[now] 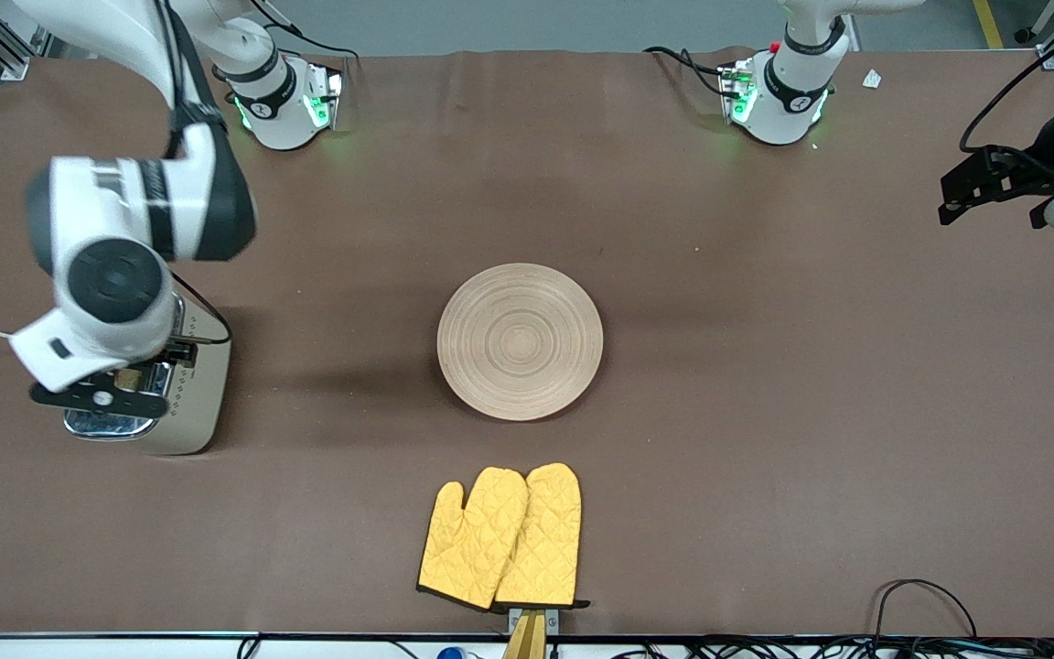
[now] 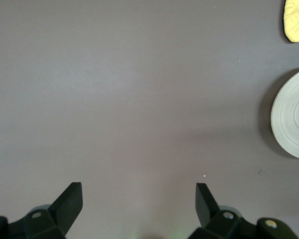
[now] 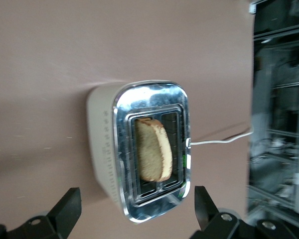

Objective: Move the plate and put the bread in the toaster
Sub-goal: 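Release the bread and raise the right gripper away from the toaster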

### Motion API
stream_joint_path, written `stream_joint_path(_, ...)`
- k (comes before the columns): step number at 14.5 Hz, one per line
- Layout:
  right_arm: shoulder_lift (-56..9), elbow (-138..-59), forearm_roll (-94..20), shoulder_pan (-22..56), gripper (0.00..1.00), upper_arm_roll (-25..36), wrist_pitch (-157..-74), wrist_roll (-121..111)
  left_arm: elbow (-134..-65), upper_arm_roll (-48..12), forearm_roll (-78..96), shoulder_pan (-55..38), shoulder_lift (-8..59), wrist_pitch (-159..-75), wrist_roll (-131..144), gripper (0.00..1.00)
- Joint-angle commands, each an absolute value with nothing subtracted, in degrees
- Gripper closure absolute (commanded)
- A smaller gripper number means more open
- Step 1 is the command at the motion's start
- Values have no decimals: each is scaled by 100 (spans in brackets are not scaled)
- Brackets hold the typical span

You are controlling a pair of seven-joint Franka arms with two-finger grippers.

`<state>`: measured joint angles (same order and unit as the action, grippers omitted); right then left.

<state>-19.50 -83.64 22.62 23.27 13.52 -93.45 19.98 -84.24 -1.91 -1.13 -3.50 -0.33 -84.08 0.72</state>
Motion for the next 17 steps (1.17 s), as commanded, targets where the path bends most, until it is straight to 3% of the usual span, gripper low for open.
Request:
stream_joint_path(1,-1224,-8323,1418,1988,0,1292,-9308,1960,-8376,-97,-123,-352,-88,-8271,0,0)
stream_joint_path(7,-502,-8551,-288,1285,0,1292,-9421,1556,-8324,-35,-132,-360,-88,-8262,18,0)
stream_joint_path(17,949,-9756,-308,1055,0,1345,-9554,748,-8244,-105,-132,-369,-79,-7981,9,0)
